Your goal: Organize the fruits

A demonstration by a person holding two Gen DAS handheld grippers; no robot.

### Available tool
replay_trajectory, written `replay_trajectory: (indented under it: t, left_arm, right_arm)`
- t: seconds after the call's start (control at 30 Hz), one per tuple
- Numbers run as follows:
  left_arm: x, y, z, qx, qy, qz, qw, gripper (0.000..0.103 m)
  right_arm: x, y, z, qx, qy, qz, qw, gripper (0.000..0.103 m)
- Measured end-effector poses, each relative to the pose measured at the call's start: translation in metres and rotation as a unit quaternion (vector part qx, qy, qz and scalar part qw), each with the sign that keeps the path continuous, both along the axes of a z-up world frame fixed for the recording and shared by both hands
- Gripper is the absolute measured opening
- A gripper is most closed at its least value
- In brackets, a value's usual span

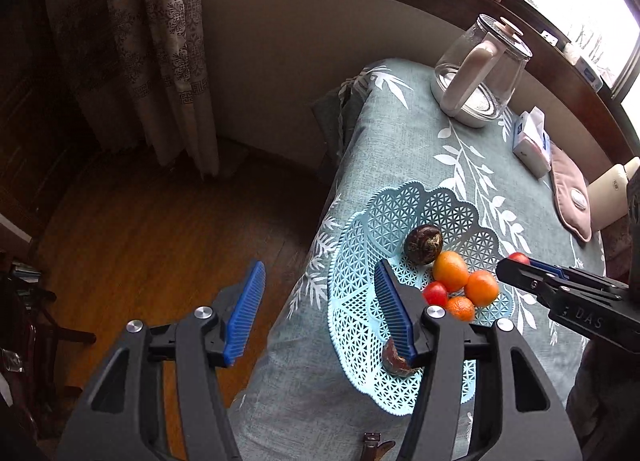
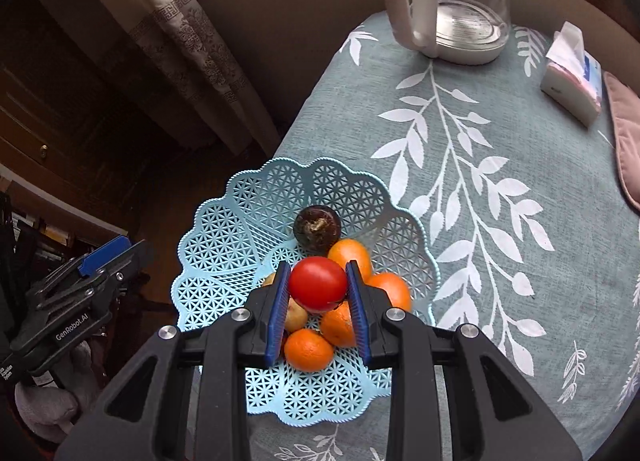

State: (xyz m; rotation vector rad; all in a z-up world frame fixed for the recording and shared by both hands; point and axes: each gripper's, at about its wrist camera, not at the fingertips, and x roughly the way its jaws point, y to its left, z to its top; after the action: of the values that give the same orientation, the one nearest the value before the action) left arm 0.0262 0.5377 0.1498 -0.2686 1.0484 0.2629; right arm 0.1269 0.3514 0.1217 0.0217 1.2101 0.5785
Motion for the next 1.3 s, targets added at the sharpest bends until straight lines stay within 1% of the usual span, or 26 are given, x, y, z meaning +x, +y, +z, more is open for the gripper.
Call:
replay_trajectory:
  t: [0.13,0.3,0.37,0.4,0.43,0.47,0.6,0.63,0.7,0.77,0.83,0.97,1.3]
  left_arm:
    - [-0.001,0.003,0.001,0.006,0.000,0.002,1.0000,0.059]
    - [-0.002,0.003,0.001,0.006,0.000,0.003,1.0000,0.059]
    - [-0.002,0.005,0.001,0.007,0.001,0.005,1.0000,0.059]
    - [-0.002,0.006,0.001,0.007,0.001,0.006,1.0000,0.061]
    - [-0.002,0.006,0.001,0.009,-0.001,0.007,0.9999,0.068]
    - [-0.002,0.007,0.002,0.011,-0.004,0.009,0.9999,0.070]
    - [0.000,0.006,0.003,0.016,-0.007,0.006,0.9998,0.071]
    - [0.001,0.005,0.004,0.017,-0.008,0.004,0.9998,0.071]
    - [0.003,0.003,0.004,0.021,-0.009,0.000,0.9997,0.071]
    - [0.004,0.000,0.004,0.024,-0.011,-0.004,0.9996,0.073]
    - [0.004,-0.003,0.004,0.027,-0.013,-0.009,0.9995,0.077]
    - [0.004,-0.005,0.006,0.030,-0.014,-0.011,0.9994,0.077]
    - [-0.003,-0.007,0.006,0.036,-0.013,-0.010,0.9992,0.078]
  right_arm:
    - [0.004,0.024,0.004,0.004,-0.005,0.020,1.000,0.029]
    - [0.005,0.037,0.005,0.004,-0.006,0.028,1.000,0.029]
    - [0.005,0.037,0.005,0.004,-0.005,0.026,1.000,0.029]
    - [0.005,0.037,0.004,0.003,-0.004,0.024,1.000,0.029]
    - [0.006,0.036,0.003,0.002,-0.003,0.022,1.000,0.029]
    - [0.006,0.034,0.002,0.000,-0.002,0.019,1.000,0.029]
    - [0.005,0.027,-0.002,-0.008,0.001,0.009,1.000,0.030]
    - [0.004,0.025,-0.003,-0.010,0.002,0.006,1.000,0.031]
    - [0.003,0.021,-0.002,-0.013,0.000,0.000,1.000,0.041]
    - [0.002,0.018,-0.001,-0.017,-0.004,-0.003,1.000,0.042]
    - [0.000,0.017,0.000,-0.020,-0.008,-0.004,1.000,0.042]
    - [-0.004,0.015,0.004,-0.023,-0.013,-0.006,1.000,0.044]
    - [-0.015,0.014,0.012,-0.031,-0.032,-0.002,0.999,0.044]
